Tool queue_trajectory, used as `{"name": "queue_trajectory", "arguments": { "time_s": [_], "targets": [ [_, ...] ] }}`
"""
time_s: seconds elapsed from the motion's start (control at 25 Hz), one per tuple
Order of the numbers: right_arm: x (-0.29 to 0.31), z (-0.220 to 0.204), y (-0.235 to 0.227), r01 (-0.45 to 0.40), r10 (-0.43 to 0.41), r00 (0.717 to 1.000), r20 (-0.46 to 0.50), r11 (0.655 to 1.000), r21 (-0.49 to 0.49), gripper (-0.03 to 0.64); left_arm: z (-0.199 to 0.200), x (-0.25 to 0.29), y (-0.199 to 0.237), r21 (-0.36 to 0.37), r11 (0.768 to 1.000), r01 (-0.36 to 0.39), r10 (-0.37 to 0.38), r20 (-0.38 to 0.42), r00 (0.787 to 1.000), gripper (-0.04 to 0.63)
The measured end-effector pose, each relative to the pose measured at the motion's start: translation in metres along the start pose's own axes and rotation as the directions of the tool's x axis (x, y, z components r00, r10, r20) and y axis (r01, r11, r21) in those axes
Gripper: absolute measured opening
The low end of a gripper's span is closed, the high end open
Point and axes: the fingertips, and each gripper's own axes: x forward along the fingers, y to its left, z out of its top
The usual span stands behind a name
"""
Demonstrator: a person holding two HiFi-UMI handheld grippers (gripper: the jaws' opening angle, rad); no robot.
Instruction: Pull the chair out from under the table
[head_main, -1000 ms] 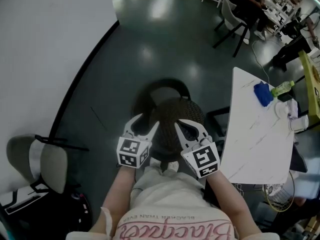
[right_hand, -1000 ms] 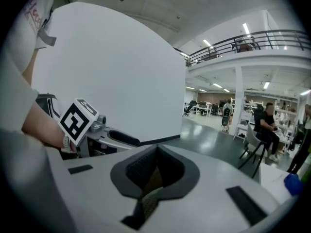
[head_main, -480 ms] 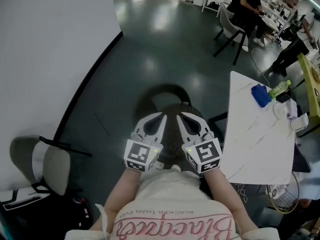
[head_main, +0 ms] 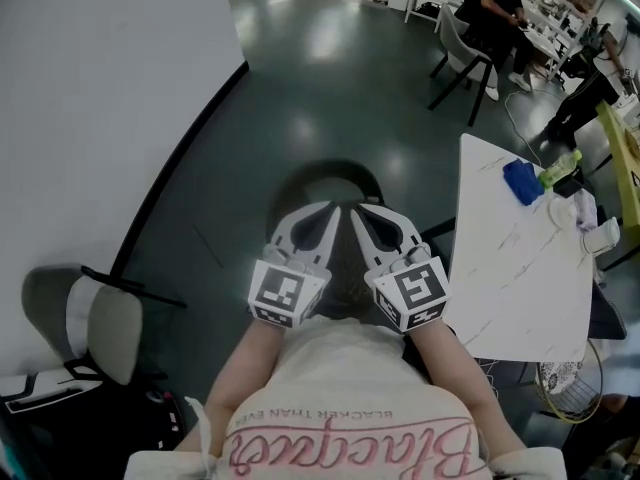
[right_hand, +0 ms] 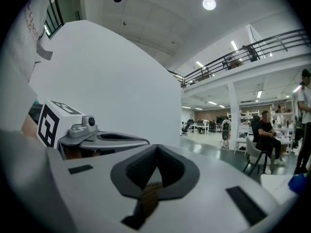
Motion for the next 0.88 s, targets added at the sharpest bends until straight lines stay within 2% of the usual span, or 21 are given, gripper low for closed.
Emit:
{"name": "queue_trajectory", "arguments": {
  "time_s": [0.88],
  "targets": [
    [-0.008, -0.008, -0.01, -0.001, 0.001, 1.0, -0.021, 1.0, 0.007, 0.002, 0.0, 0.012, -0.011, -0.001, 1.0, 0.01, -0.01, -0.013, 1.0, 0.005]
  ]
}}
